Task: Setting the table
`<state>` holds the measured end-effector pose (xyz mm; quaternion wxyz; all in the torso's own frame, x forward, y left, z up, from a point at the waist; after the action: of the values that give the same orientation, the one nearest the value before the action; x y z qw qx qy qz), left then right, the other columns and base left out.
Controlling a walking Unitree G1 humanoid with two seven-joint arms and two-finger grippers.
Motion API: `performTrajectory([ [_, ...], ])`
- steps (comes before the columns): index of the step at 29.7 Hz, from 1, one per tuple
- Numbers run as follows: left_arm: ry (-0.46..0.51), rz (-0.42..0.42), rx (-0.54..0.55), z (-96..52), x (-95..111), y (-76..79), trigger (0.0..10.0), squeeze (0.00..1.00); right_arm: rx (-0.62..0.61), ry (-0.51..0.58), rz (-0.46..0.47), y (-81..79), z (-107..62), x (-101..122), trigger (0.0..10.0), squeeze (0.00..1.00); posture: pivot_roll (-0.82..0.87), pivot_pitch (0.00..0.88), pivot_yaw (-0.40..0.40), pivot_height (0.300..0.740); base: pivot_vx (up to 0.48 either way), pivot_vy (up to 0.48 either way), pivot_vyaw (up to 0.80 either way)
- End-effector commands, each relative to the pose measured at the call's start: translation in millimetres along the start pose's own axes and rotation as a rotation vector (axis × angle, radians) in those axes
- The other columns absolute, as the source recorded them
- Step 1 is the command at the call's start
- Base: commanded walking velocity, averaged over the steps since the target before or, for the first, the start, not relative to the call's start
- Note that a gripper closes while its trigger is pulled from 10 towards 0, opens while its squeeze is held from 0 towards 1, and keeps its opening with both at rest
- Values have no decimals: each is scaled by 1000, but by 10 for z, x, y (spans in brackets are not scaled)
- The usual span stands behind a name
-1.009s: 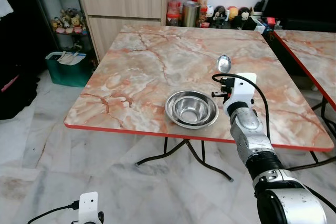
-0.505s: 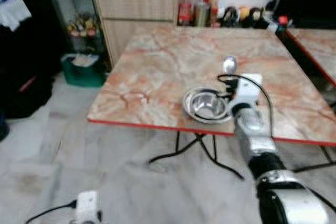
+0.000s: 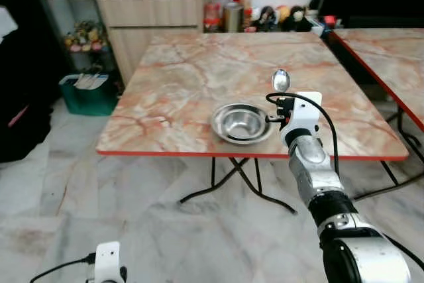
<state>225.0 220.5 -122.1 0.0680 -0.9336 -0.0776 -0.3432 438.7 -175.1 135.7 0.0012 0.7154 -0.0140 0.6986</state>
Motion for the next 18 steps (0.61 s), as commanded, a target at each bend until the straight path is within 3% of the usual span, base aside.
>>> performTrajectory([
  [1,5,-3,17,1,15,-71,10000,0,19,19,8,-93,29,78,10000,0,69,0,12,740,289,0,0],
  [18,12,-3,16,4,35,-55,10000,0,36,11,-19,-121,26,59,10000,0,67,0,10,740,309,0,0],
])
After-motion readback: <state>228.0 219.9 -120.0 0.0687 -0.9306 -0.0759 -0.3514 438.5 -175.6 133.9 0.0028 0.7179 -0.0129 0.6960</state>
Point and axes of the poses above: a point about 5 cm out from each wrist's last joint towards the gripper, its own z axis pointing out of the wrist towards the gripper, its own x axis along the axis of the wrist's last joint, y = z × x, the point moved 6 cm from there along z, pointing out of the wrist towards the gripper, and after that the axes turned 1 degree about z, right-handed, at the moved point
